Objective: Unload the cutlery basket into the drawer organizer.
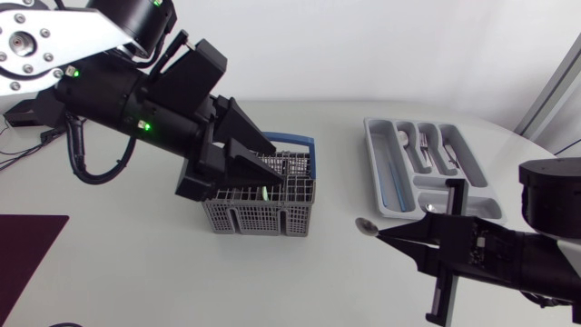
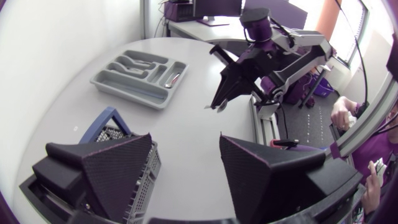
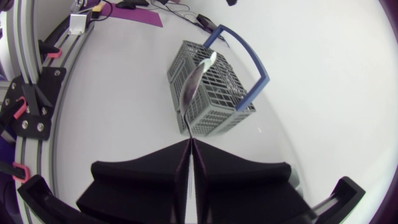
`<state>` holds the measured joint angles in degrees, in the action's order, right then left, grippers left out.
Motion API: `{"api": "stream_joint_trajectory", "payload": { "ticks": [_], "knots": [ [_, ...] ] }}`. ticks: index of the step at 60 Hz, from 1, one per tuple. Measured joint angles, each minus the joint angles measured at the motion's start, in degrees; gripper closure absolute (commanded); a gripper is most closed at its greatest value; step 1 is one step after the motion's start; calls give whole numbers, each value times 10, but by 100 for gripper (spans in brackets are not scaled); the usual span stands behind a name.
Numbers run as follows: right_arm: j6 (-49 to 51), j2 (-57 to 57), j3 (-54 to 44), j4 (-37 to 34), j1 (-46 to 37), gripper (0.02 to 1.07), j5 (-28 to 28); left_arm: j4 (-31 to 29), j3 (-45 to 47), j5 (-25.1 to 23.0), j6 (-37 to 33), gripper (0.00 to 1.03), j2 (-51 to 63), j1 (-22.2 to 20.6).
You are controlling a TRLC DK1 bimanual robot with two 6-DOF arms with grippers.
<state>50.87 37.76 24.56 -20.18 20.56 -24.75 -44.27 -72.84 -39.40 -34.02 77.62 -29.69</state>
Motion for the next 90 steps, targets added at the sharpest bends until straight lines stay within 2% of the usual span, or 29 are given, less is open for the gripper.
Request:
{"api": "stream_joint_trajectory", "payload": {
  "ticks": [9, 20, 41, 54, 67, 73, 90],
  "knots": [
    [87, 0, -24, -7, -130, 101, -55, 4, 14, 53, 26, 9, 0, -3],
    [188, 42, -31, 3, -260, 101, -106, 5, 20, 80, 42, 9, 0, -4],
    [311, 234, -18, 108, -395, 101, -134, 4, 41, 97, 45, 9, 0, -4],
    [365, 358, 45, 167, -444, 101, -127, 3, 48, 97, 45, 9, 0, -3],
    [403, 470, 98, 261, -455, 101, -75, 3, 48, 104, 45, 9, 0, 0],
    [422, 521, 105, 311, -455, 101, -49, 2, 48, 106, 45, 9, 0, 1],
    [452, 589, 105, 385, -453, 101, -4, -4, 48, 108, 45, 9, 0, 5]
  ]
}}
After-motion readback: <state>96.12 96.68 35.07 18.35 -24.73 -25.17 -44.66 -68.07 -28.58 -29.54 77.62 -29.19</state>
